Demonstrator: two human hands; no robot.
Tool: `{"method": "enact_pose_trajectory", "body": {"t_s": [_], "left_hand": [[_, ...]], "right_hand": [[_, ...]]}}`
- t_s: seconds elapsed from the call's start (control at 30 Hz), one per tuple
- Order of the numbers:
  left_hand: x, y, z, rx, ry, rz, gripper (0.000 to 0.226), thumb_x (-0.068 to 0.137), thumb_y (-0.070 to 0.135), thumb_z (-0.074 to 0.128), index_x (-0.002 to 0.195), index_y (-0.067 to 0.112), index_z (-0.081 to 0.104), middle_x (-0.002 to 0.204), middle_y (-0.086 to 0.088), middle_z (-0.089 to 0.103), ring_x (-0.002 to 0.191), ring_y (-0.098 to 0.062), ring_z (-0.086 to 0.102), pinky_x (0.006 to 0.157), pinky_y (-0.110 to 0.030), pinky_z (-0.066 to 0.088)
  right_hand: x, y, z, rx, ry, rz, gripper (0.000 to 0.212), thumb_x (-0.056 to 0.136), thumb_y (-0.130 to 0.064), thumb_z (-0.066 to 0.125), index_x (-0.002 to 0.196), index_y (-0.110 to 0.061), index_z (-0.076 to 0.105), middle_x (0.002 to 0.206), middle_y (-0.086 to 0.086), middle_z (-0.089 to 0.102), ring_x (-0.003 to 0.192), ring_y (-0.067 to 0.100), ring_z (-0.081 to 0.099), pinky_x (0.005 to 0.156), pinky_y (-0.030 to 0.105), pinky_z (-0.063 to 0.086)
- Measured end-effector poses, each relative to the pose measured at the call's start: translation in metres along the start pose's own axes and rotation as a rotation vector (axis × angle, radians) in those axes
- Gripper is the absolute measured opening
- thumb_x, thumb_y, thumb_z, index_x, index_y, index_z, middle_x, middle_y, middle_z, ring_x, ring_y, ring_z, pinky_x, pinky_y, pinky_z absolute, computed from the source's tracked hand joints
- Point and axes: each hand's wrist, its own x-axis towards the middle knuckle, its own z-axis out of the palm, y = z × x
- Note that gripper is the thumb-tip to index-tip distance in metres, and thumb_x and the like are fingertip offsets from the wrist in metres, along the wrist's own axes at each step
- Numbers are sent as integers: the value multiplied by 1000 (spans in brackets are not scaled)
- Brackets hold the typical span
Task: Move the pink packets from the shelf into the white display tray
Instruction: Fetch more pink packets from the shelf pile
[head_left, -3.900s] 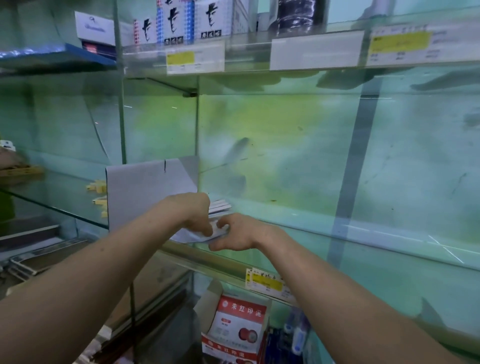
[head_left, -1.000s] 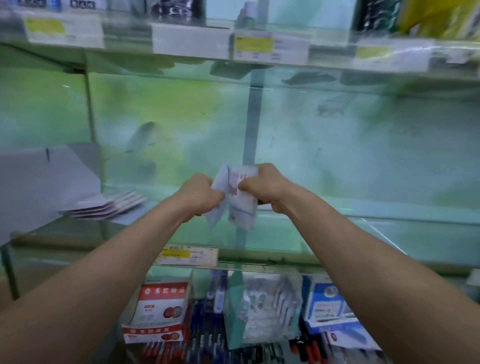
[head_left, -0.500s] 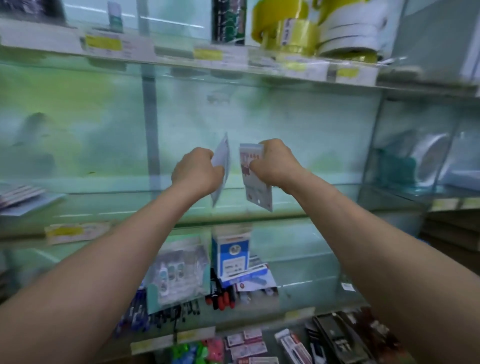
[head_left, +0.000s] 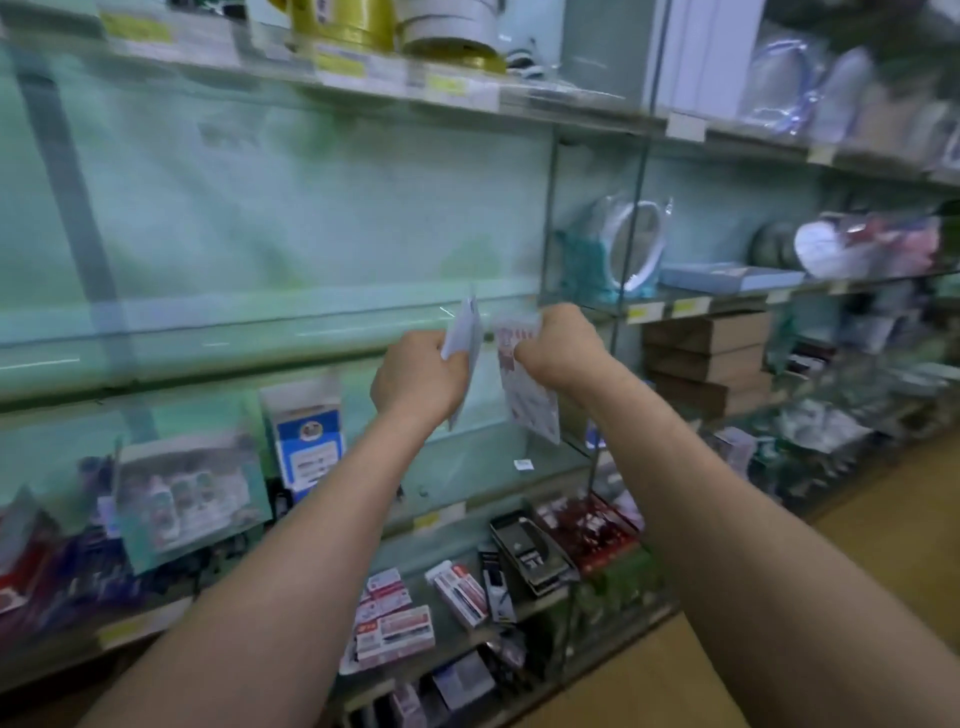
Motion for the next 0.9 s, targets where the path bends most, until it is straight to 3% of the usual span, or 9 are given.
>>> {"method": "enact_pose_trajectory", "body": {"t_s": [0.1, 0.23, 0.33, 0.4, 0.47, 0.6, 0.73, 0.9], "left_hand": [[-31, 13, 36, -40, -40, -12, 35, 84, 19, 53, 53, 13, 36, 80, -20, 62, 85, -41, 61, 66, -37, 48], [-67, 23, 83, -55, -118, -19, 36, 84, 20, 54, 53, 14, 37, 83, -22, 63, 84, -40, 60, 71, -37, 45], [-92, 31, 113, -17, -196, -27, 22, 87, 25, 53, 67, 16, 55, 77, -13, 61, 84, -35, 60, 83, -38, 44], [-110, 35, 131, 17, -240, -5, 18, 88, 27, 52, 79, 18, 65, 81, -10, 63, 87, -35, 61, 84, -36, 42], [-125, 36, 147, 26, -277, 17, 19, 90, 28, 52, 78, 19, 64, 79, -9, 62, 87, -35, 60, 83, -38, 43], [-138, 42, 180, 25, -363, 31, 22, 90, 28, 51, 70, 23, 56, 66, -1, 52, 77, -32, 57, 83, -40, 46], [-135, 60, 219, -30, -414, 71, 20, 88, 26, 52, 74, 17, 63, 76, -12, 65, 76, -33, 60, 80, -43, 48], [-114, 99, 275, -62, -450, 132, 16, 89, 29, 50, 81, 22, 63, 84, 1, 64, 73, -25, 53, 82, -39, 44]], "right_hand": [[-23, 42, -12, -2, 44, 132, 26, 88, -20, 53, 105, -4, 62, 113, 20, 64, 107, 35, 59, 89, 39, 47], [-55, 96, -23, 8, 81, 251, 12, 86, -13, 48, 96, -12, 56, 96, 18, 57, 92, 29, 56, 73, 34, 39], [-81, 129, -29, -33, 120, 352, 28, 91, -16, 45, 115, -8, 57, 115, 18, 60, 109, 36, 56, 87, 37, 43], [-98, 152, -30, -22, 137, 393, 19, 94, -20, 44, 104, -13, 58, 103, 16, 61, 100, 34, 56, 80, 37, 43], [-113, 175, -29, -20, 158, 420, 12, 96, -22, 43, 95, -19, 55, 87, 10, 58, 82, 29, 55, 66, 32, 40], [-133, 212, -35, -66, 236, 457, 26, 99, -20, 39, 113, -29, 59, 80, 3, 61, 72, 26, 56, 51, 28, 34], [-130, 243, -51, -66, 302, 473, 22, 99, -20, 40, 102, -28, 60, 73, 1, 58, 67, 25, 55, 50, 29, 35], [-101, 280, -77, -104, 367, 518, 28, 100, -23, 41, 120, -32, 59, 82, 2, 65, 69, 25, 58, 51, 30, 38]]}}
